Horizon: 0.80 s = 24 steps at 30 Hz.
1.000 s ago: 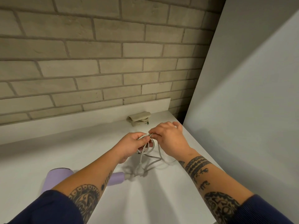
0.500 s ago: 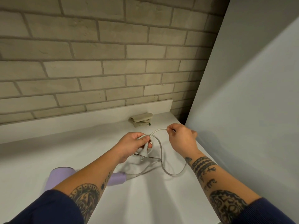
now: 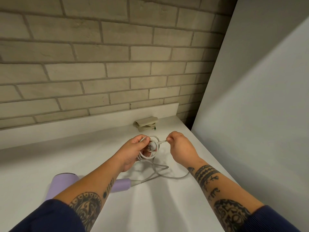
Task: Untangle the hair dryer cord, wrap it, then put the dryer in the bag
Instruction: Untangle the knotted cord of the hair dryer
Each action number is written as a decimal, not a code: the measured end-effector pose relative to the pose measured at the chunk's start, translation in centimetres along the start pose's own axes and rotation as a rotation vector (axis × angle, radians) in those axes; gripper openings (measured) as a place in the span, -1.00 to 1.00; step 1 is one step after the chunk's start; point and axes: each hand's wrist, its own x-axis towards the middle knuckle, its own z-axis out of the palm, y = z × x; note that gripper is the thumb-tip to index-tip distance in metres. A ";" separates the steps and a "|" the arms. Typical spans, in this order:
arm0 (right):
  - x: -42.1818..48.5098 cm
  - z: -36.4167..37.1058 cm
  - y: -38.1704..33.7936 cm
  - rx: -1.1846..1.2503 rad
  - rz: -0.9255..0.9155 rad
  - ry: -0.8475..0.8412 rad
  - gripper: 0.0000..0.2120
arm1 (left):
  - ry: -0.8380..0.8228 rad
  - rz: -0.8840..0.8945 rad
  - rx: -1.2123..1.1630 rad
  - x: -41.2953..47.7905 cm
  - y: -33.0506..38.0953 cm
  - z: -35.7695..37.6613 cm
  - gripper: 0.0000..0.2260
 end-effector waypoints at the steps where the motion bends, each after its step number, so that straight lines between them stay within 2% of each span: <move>1: 0.0 0.1 0.2 -0.004 0.030 0.004 -0.87 | -0.006 -0.014 -0.040 -0.1 0.0 0.0 -0.85; 5: 0.3 0.6 0.5 -0.020 0.094 -0.001 -0.91 | -0.025 -0.021 -0.109 -0.1 -0.4 0.1 -0.91; 9: 0.5 1.0 1.0 -0.077 0.139 -0.051 -0.90 | -0.047 -0.034 -0.185 0.1 -0.6 -0.3 -0.86; 11: 0.6 1.1 1.6 -0.066 0.159 -0.052 -0.86 | -0.051 -0.041 -0.163 0.3 -0.7 -0.6 -0.89; 18: 0.8 0.7 4.7 0.213 0.388 0.094 -0.79 | 0.034 0.011 -0.061 0.9 -0.8 -0.5 -0.85; 20: 0.7 0.7 5.9 0.216 0.440 0.111 -0.80 | 0.044 0.026 -0.055 1.1 -0.6 -0.3 -0.86; 24: 0.1 0.6 8.2 0.158 0.497 0.041 -0.80 | 0.017 0.055 0.009 1.3 -0.1 -0.3 -0.87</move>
